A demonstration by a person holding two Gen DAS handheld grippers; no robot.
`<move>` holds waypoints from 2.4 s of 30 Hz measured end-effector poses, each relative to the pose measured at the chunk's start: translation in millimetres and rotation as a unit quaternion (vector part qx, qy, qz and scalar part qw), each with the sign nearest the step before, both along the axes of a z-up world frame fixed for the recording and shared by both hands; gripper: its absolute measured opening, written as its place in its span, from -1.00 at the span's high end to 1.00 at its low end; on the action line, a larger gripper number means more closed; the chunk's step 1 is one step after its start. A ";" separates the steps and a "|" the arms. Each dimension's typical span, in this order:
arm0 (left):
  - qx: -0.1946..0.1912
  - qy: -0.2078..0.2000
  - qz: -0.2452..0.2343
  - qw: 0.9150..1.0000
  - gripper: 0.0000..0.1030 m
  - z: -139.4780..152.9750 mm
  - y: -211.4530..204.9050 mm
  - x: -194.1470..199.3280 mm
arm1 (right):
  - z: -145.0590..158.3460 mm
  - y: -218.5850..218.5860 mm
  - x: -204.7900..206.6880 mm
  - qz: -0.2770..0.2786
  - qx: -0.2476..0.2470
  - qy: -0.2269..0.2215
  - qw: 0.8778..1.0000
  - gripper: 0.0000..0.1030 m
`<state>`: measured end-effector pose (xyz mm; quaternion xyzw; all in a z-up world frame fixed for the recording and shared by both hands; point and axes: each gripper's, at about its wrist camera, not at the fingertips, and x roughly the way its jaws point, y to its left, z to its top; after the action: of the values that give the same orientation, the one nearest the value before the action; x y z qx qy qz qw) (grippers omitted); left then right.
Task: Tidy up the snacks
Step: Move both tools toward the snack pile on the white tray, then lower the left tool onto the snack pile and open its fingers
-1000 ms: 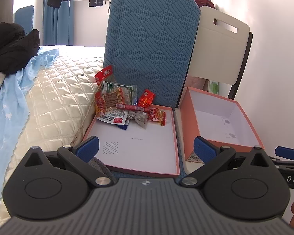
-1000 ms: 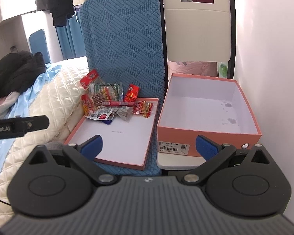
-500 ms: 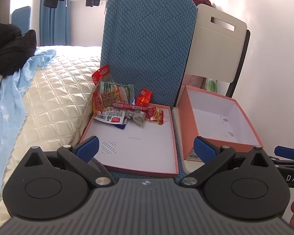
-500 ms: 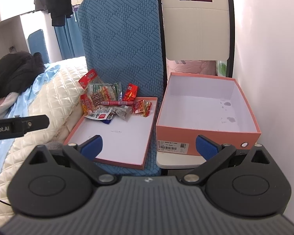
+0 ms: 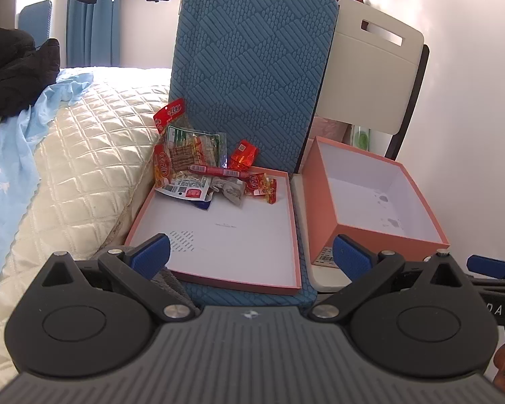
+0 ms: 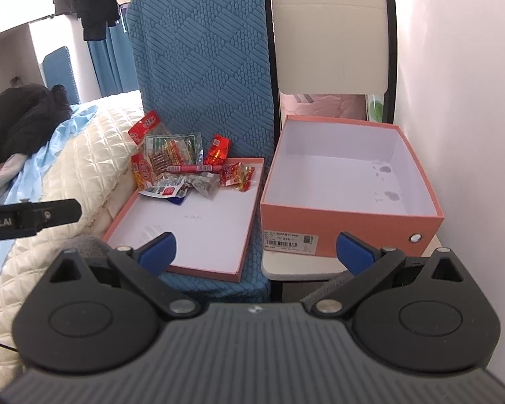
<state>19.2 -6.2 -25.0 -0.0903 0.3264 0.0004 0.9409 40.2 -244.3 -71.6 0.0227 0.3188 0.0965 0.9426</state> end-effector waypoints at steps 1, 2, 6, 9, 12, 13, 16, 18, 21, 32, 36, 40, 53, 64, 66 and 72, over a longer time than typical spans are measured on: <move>0.000 0.000 0.001 1.000 -1.00 0.0 0.2 0.4 | -0.8 -0.3 -0.2 0.000 0.000 0.002 1.000 -1.00; -0.001 0.000 0.002 1.000 -1.00 -0.1 0.3 1.2 | -1.4 -0.5 -0.3 0.002 0.002 0.004 1.000 -1.00; -0.005 0.001 0.006 1.000 -1.00 -2.4 1.9 5.7 | -3.0 0.7 -0.1 0.004 0.001 0.008 1.000 -1.00; -0.008 0.005 0.007 1.000 -1.00 -4.8 3.7 8.9 | -3.9 1.2 1.8 0.008 0.002 0.011 1.000 -1.00; -0.010 0.007 0.007 1.000 -1.00 -7.3 4.7 12.7 | -4.9 1.5 3.3 0.013 0.006 0.013 1.000 -1.00; -0.010 0.008 0.007 1.000 -1.00 -8.2 4.6 13.8 | -5.7 1.3 4.1 0.013 0.006 0.014 1.000 -1.00; -0.012 0.011 0.005 1.000 -1.00 -11.4 4.3 18.0 | -7.4 1.6 7.3 0.010 0.005 0.018 1.000 -1.00; -0.011 0.015 0.005 1.000 -1.00 -14.3 4.0 22.4 | -8.7 1.4 8.8 0.007 0.007 0.019 1.000 -1.00; -0.007 0.016 0.006 1.000 -1.00 -18.8 4.5 31.7 | -13.5 2.6 13.4 0.010 0.006 0.020 1.000 -1.00; 0.026 0.025 -0.011 0.999 -1.00 -40.8 -5.2 86.5 | -45.3 6.2 50.7 0.025 0.028 0.043 0.998 -1.00; 0.032 0.028 -0.013 0.999 -1.00 -51.6 -9.5 106.9 | -57.2 8.1 62.1 0.030 0.019 0.039 0.999 -1.00; 0.033 0.026 -0.015 0.999 -1.00 -59.2 -12.3 125.3 | -65.6 6.9 72.7 0.030 0.022 0.033 0.999 -0.99; 0.025 0.015 0.012 0.999 -1.00 -86.4 -0.2 192.2 | -84.6 31.3 113.1 0.063 0.011 0.007 0.998 -0.94; 0.029 0.019 0.039 0.999 -1.00 -107.8 23.8 236.7 | -102.1 57.3 141.1 0.068 0.000 -0.023 0.997 -0.94; 0.028 0.023 0.048 0.998 -1.00 -110.5 30.1 243.7 | -103.8 63.8 147.0 0.077 -0.007 -0.035 0.996 -0.94; -0.004 0.031 0.064 0.997 -1.00 -120.4 49.2 267.8 | -113.7 85.1 166.6 0.113 -0.025 -0.048 0.992 -0.56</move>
<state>287.0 43.0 -145.4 -0.1145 0.3491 0.0622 0.9280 206.8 -159.1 -185.3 -0.0417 0.2763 0.1957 0.9400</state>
